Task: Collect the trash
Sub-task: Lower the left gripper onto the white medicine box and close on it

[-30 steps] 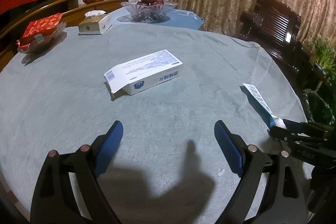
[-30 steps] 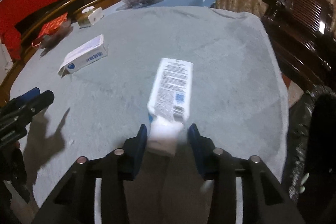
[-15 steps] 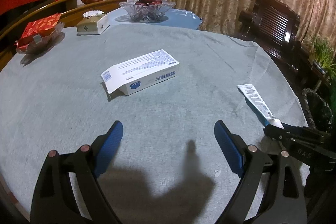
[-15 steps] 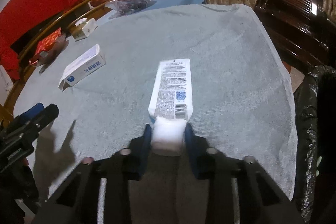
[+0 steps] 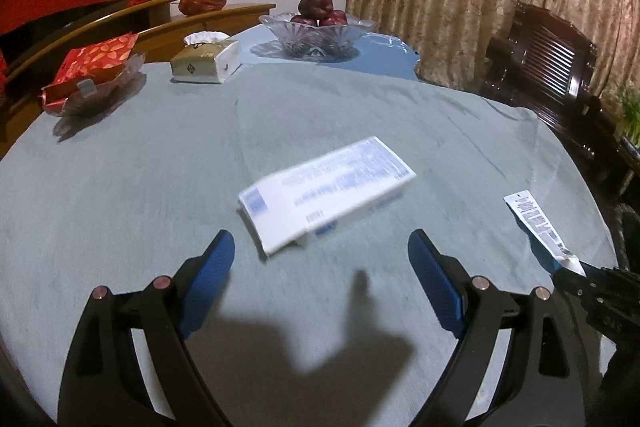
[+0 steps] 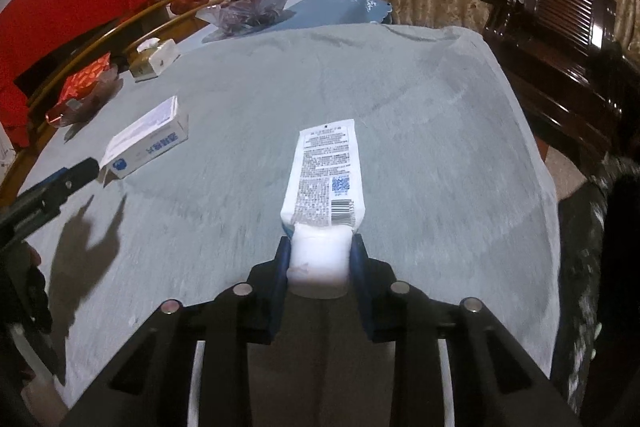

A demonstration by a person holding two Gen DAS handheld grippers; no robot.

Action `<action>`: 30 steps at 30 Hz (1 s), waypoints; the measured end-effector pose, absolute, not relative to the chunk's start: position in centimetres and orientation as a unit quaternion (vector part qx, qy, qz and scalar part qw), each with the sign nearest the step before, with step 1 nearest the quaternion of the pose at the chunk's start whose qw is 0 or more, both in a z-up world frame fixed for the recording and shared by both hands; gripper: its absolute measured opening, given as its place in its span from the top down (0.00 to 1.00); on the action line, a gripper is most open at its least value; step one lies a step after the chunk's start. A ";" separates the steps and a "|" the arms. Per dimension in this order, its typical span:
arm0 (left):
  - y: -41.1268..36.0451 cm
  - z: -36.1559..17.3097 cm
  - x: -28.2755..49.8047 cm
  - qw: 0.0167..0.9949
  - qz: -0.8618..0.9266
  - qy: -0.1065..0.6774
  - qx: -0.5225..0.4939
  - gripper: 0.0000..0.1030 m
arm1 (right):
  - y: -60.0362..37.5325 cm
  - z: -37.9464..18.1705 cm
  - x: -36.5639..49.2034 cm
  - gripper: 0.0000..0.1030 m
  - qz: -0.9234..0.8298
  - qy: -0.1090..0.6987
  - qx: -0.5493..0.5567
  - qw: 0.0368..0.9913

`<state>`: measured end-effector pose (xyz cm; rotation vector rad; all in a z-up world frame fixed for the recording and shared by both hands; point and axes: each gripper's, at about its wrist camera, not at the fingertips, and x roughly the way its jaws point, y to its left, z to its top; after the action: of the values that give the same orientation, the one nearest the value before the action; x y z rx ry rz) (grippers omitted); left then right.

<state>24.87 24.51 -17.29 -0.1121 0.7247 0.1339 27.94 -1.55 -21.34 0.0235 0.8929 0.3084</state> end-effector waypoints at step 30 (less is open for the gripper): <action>23.3 -18.6 27.8 0.912 -0.059 0.397 -0.088 0.25 | -0.4 -21.5 30.5 0.71 0.152 0.428 0.002 0.891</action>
<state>27.78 23.35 -18.61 -0.1815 0.8187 -0.1206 30.50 -0.38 -21.54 0.0045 0.8886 0.3147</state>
